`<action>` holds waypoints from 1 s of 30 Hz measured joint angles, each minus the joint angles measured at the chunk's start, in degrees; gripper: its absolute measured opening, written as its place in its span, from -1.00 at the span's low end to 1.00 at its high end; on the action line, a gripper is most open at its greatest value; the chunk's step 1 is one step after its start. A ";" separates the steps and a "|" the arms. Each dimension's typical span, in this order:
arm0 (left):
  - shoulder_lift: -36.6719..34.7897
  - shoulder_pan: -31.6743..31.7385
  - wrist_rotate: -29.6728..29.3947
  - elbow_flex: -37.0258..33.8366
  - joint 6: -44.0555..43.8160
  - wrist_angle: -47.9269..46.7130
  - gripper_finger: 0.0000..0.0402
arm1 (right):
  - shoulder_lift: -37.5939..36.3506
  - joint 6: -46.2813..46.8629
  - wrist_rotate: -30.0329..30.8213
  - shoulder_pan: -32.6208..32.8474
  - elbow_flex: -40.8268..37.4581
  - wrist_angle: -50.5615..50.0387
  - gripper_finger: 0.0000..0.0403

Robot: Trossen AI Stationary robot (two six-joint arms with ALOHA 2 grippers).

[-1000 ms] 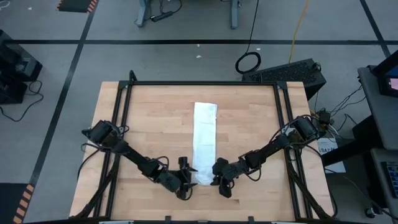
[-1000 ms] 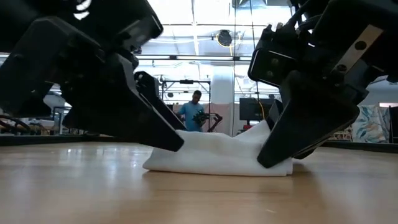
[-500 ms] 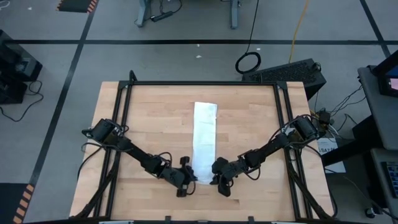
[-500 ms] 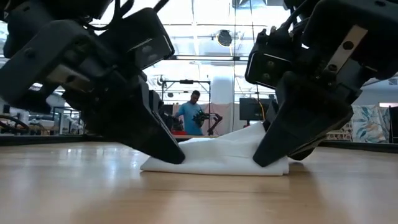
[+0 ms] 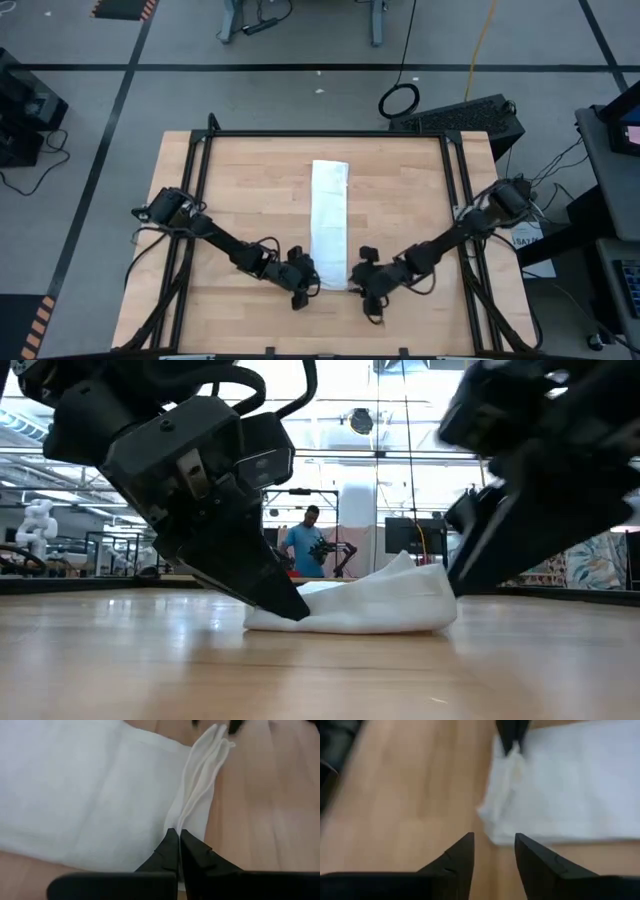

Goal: Roll napkin
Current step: Roll the white table napkin

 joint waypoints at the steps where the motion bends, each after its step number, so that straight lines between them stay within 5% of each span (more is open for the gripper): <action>1: 0.00 0.20 0.55 -0.02 -0.28 0.29 -0.97 | -1.22 -1.54 2.92 1.14 0.00 -2.33 -0.29; 4: 0.02 1.19 3.11 -0.02 -2.86 0.64 -0.97 | -3.12 -8.25 8.50 4.61 -0.01 -2.89 -0.21; 11: 0.09 3.13 8.66 -0.09 -6.05 1.49 -0.97 | 2.99 -23.26 14.67 9.18 -0.04 14.16 -0.21; 30: 0.11 5.09 13.42 -0.11 -7.59 0.94 -0.97 | 7.32 -16.02 18.92 8.48 -0.02 18.21 0.07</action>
